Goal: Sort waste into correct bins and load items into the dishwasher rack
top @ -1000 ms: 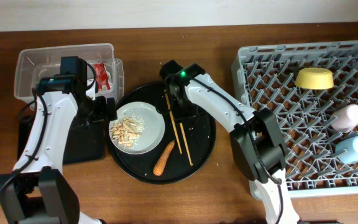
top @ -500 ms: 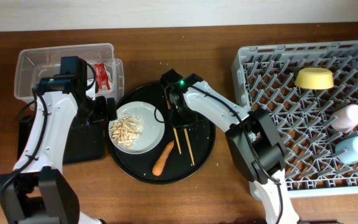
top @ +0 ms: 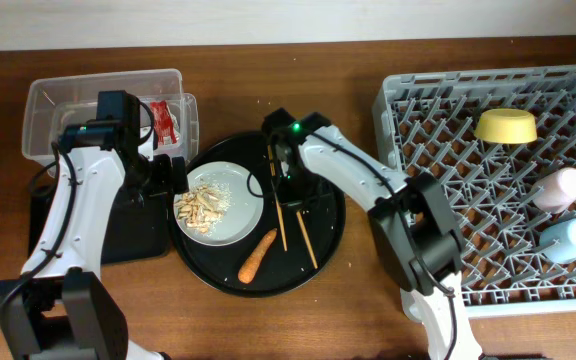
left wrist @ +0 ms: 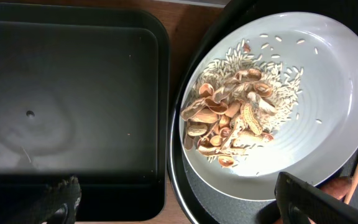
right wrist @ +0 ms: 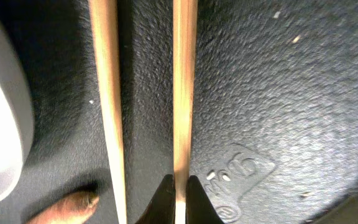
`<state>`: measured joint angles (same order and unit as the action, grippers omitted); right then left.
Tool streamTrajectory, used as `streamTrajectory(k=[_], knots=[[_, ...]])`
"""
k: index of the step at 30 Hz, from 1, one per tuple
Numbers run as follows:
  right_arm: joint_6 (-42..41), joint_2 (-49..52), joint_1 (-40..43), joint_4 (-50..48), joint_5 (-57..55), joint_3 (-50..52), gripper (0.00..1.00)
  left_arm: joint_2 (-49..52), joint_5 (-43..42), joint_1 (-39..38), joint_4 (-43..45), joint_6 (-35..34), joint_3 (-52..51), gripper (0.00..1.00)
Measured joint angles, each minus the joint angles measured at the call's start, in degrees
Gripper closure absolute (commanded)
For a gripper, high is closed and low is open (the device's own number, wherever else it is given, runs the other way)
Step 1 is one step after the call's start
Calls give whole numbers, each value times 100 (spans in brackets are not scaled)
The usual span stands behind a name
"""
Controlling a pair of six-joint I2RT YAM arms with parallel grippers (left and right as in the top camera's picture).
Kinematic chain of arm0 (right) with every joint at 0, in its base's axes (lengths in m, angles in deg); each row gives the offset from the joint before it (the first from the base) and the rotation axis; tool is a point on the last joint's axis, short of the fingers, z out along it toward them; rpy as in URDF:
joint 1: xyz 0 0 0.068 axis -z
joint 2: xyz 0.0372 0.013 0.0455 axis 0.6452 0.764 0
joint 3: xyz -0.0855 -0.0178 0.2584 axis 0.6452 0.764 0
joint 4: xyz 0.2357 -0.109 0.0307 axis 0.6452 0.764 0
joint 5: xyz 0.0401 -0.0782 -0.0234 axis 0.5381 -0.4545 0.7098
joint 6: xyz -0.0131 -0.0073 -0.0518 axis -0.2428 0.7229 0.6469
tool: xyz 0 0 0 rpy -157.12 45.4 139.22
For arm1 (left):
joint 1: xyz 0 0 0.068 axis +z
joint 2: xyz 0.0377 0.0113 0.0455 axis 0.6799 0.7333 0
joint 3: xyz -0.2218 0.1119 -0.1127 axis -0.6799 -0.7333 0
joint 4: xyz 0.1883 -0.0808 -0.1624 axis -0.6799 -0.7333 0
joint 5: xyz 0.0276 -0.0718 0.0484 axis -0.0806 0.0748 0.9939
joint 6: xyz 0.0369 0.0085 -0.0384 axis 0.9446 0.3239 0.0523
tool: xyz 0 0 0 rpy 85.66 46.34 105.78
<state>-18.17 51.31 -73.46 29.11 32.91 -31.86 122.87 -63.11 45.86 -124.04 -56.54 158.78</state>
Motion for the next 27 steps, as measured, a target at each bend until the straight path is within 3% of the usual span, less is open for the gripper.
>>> streamTrajectory(k=[8, 13, 15, 18, 20, 21, 24, 27], knots=[[1189, -2087, 1427, 1010, -2, -96, 96, 0, 0, 0, 0, 0, 0, 1], [2079, -2122, 2946, 1519, -136, -4, 96, 0, 0, 0, -2, 0, 0, 1], [2188, -2124, 3115, 1351, -205, 297, 96, 0, 2, 0, 2, 0, 0, 1], [2271, -2124, 3128, 911, -223, 1010, 85, 0, 2, 0, 4, 0, 0, 1], [2315, -2122, 3126, 584, -223, 1429, 70, 0, 0, 0, -7, 0, 0, 1], [2326, -2124, 3126, 560, -249, 1429, 67, 0, 2, 0, -2, 0, 0, 1], [2312, -2188, 3115, 905, -282, 839, 59, 0, -2, 0, -2, 0, 0, 1], [2199, -2645, 2734, 918, -98, 98, 43, 0, 0, 0, 0, 0, 0, 1]])
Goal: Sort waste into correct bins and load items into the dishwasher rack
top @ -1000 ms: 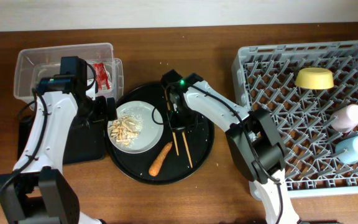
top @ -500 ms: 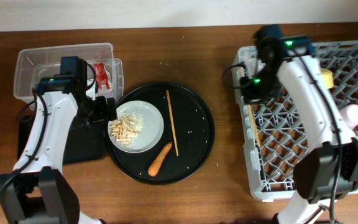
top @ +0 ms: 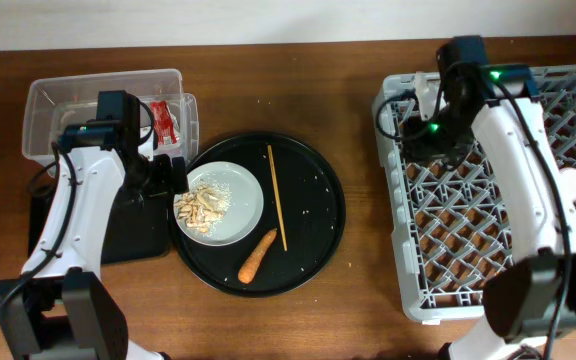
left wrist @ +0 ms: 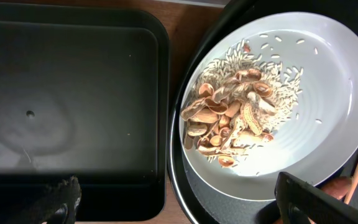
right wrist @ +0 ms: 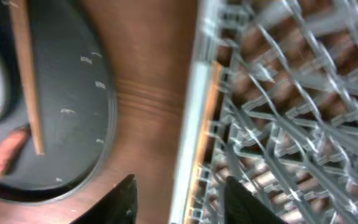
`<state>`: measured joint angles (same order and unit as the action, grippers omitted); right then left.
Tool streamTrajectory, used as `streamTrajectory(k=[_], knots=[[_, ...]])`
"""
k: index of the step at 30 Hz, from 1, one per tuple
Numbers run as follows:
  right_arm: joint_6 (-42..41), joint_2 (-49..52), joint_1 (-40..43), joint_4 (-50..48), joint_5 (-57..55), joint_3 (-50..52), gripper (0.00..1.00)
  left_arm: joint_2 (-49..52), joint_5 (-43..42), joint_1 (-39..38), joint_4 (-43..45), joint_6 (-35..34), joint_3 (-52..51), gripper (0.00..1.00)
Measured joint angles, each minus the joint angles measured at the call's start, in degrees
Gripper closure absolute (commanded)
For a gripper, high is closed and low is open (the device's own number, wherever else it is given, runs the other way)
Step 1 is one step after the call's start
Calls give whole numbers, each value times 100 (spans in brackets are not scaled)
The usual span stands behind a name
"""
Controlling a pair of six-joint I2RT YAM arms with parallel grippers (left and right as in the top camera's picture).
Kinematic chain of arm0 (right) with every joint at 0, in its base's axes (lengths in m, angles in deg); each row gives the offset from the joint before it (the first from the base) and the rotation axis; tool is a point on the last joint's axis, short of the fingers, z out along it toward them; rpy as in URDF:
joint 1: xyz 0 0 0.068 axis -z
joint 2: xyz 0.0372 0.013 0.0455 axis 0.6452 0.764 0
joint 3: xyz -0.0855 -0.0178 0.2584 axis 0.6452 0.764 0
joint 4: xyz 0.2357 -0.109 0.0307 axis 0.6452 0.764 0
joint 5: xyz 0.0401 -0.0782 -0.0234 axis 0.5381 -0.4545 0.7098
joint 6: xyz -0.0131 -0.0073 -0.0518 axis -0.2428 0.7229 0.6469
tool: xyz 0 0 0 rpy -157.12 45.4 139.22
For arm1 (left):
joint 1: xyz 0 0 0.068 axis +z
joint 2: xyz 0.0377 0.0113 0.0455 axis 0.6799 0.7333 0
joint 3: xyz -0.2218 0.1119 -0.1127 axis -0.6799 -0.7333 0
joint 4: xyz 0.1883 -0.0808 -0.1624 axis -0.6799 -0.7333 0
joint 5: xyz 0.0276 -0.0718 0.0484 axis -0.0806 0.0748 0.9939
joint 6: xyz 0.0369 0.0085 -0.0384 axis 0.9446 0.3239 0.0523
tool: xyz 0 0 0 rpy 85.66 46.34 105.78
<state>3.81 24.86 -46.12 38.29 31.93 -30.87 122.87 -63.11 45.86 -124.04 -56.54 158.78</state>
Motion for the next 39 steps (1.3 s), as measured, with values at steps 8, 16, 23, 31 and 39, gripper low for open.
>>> streamTrajectory(k=[8, 16, 23, 31, 39], knots=[[-1117, 1141, -2402, -1574, 210, 22, 37, 0, 0, 0, -2, 0, 0, 1], [-2280, 2179, -2859, -1982, -232, 24, 39, 0, 0, 0, -2, 0, 0, 1], [-2570, 2583, -2964, -2063, -367, 24, 39, 0, 0, 0, -2, 0, 0, 1], [-3204, 2758, -3067, -1554, -1058, 26, 77, 0, 0, 0, -2, 0, 0, 1], [-3353, 2763, -3101, -1377, -1196, 22, 96, 0, 0, 0, -2, 0, 0, 1]])
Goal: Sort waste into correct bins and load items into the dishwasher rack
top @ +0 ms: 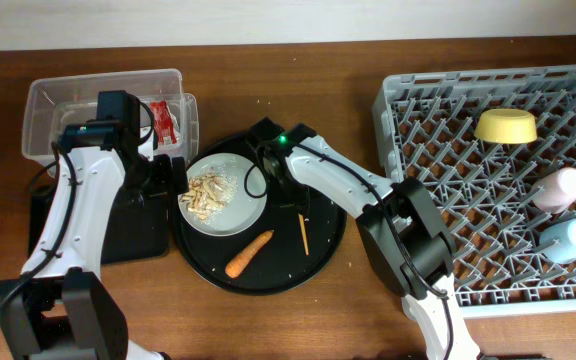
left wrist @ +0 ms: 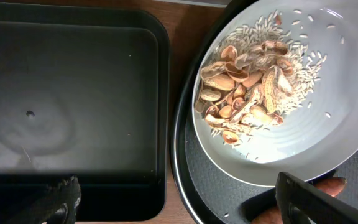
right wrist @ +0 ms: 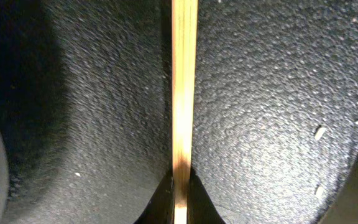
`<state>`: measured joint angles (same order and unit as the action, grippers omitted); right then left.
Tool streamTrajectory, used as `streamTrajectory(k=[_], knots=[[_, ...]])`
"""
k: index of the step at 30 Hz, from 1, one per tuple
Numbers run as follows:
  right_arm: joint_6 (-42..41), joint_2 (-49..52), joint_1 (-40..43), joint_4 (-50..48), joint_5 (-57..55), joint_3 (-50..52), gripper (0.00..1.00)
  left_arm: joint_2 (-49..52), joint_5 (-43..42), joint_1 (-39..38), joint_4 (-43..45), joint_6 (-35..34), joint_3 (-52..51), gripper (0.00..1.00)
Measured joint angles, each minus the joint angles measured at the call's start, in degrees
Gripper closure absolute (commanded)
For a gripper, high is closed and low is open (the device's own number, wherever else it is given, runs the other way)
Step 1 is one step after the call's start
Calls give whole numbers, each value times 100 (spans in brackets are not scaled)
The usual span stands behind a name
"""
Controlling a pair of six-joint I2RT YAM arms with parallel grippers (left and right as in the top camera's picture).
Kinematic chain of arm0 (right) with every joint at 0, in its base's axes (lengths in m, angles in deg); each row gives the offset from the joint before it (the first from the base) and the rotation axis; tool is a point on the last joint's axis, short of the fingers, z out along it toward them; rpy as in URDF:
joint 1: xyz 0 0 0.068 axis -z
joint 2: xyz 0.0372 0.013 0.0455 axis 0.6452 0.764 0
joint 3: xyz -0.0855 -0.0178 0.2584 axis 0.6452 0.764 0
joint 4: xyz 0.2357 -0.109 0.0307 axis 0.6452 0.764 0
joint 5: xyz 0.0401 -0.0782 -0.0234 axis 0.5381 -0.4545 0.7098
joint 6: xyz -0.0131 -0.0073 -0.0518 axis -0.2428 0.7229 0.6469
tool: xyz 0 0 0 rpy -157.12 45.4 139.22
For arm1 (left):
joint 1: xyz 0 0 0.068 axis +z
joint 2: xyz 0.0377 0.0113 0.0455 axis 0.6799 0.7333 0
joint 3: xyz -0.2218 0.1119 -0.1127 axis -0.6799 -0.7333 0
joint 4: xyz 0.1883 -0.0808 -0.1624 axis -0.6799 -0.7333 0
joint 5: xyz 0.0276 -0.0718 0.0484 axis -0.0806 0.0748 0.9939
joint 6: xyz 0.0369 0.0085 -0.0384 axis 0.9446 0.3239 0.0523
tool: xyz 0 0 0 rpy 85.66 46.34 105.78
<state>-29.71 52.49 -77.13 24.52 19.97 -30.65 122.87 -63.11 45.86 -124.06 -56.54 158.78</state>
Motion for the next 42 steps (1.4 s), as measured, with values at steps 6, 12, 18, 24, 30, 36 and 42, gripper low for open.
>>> streamTrajectory(k=[6, 12, 18, 24, 30, 36, 42], knots=[[356, -483, 323, 745, -74, -122, 96, 0, 0, 0, 2, 0, 0, 1], [1478, -2682, 2153, 1974, -133, -389, 96, 0, -72, 0, 20, -2, 0, 1], [2835, -2608, 3713, 2124, 365, 50, 96, 0, -282, 0, 33, -2, 0, 1], [3362, -2535, 3609, 1196, 846, 1377, 88, 0, -302, 0, 31, -20, 0, 1], [3381, -2535, 3606, 984, 994, 1657, 62, 0, -573, 0, 92, -20, 0, 1], [3213, -4291, 4492, 1272, 1346, 1145, 41, 0, -341, -1086, 699, -37, 0, 1], [3226, -4343, 4660, 1401, 1812, 1320, 42, 125, 354, -2677, 1257, -295, 0, 1]])
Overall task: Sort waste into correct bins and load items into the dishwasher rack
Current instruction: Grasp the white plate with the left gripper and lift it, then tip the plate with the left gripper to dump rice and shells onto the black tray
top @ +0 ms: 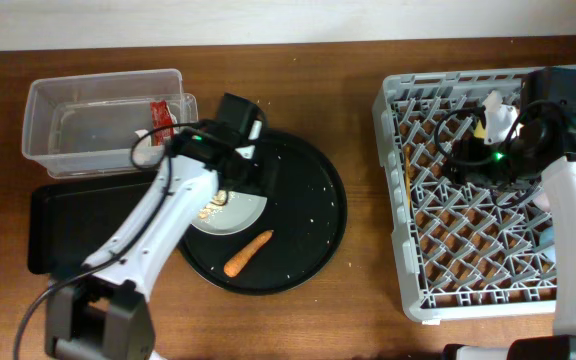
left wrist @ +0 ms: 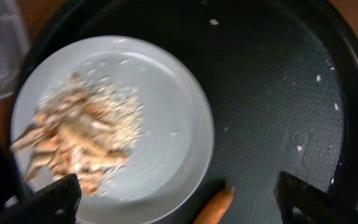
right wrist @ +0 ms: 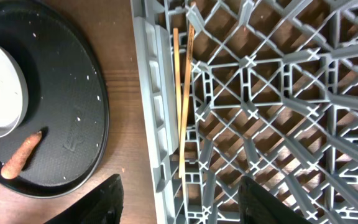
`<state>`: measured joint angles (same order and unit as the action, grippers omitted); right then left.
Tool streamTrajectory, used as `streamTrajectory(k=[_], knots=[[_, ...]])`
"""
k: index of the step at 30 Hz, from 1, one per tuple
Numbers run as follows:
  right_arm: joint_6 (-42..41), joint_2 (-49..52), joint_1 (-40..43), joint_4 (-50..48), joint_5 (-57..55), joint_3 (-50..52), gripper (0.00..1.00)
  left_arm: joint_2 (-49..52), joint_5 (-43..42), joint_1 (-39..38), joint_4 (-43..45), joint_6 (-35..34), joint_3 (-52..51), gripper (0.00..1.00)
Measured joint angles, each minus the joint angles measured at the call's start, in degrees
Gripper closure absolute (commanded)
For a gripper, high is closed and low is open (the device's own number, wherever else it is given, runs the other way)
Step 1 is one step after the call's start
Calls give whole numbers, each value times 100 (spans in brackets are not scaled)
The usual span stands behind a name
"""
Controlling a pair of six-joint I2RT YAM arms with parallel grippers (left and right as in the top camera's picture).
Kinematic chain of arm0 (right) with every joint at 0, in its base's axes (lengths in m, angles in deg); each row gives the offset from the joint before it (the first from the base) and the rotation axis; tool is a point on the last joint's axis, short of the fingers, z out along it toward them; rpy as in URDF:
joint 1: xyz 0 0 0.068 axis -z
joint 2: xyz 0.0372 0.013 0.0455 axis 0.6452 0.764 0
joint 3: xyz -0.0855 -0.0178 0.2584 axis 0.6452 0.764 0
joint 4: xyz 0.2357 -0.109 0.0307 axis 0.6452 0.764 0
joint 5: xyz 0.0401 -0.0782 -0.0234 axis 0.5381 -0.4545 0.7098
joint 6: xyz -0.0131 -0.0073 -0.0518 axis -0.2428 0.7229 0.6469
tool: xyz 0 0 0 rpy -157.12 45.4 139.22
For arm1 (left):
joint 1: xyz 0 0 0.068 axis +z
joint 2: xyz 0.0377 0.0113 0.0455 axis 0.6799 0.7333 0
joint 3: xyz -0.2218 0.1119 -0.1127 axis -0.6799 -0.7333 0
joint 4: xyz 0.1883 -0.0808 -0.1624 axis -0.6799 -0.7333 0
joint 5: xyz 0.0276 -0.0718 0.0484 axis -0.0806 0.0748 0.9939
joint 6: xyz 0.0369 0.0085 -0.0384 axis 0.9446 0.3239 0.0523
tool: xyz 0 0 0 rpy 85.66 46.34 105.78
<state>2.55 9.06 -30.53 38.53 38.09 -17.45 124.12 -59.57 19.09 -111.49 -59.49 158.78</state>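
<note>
Two wooden chopsticks (right wrist: 182, 93) lie side by side in the grey dishwasher rack (right wrist: 278, 112) near its left wall, also seen from overhead as chopsticks (top: 405, 175). My right gripper (right wrist: 179, 202) hangs open above them, holding nothing; overhead shows that gripper (top: 465, 160) over the rack's (top: 418, 290) left part. My left gripper (left wrist: 179, 202) is open over the white plate (left wrist: 166, 106) of peanut shells and rice (left wrist: 79, 137), on the round black tray (left wrist: 278, 93). A carrot (left wrist: 213, 208) lies beside the plate.
A clear bin (top: 88, 125) with a red packet (top: 160, 118) stands at the back left, a black bin (top: 68, 225) in front of it. My right arm hides most of the cups in the rack's right part. Rice grains dot the tray (top: 308, 215).
My right gripper was shut on the last chopstick on the tray; now it is open above the rack, where both chopsticks lie. My left gripper has moved from the black bin's edge to over the plate.
Two chopsticks lay on the tray with my right gripper shut on one. Then that gripper was open at the rack and one chopstick remained. Then it was shut on the second, and plate and carrot had shifted. Now both lie in the rack.
</note>
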Motion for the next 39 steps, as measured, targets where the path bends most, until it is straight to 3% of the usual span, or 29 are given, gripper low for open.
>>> streamTrajectory(k=[4, 7, 8, 10, 12, 14, 19, 24, 30, 36, 39], knots=[[7, 9, 0, 11, 52, 4, 42, 848, 256, -579, 474, -24, 0, 3], [4, 9, 0, 13, 61, 4, 42, 1290, 509, -846, 496, -26, 0, 11], [9, 9, 0, 13, 59, 4, 42, 1421, 538, -874, 487, -31, 0, 24], [9, 9, 0, 13, 61, 4, 42, 1768, 562, -883, 374, -81, 0, 66], [7, 9, 0, 15, 79, 4, 42, 1786, 599, -883, 334, -122, 13, 89], [7, 9, 0, 13, 81, 4, 42, 1794, 721, -881, 280, -118, 11, 99], [7, 9, 0, 15, 81, 4, 43, 1786, 988, -909, 118, -109, 68, 100], [7, 9, 0, 11, 81, 4, 43, 1849, 1058, -914, -1333, -404, 863, 100], [9, 9, 0, 15, 81, 4, 43, 1768, 1086, -774, -2177, -1152, 1075, 100], [68, 9, 0, 15, 79, 4, 43, 828, 1082, 326, -2673, -1266, 1078, 100], [109, 9, 0, 15, 79, 4, 43, 529, 647, 1019, -2649, -1106, 1082, 100]])
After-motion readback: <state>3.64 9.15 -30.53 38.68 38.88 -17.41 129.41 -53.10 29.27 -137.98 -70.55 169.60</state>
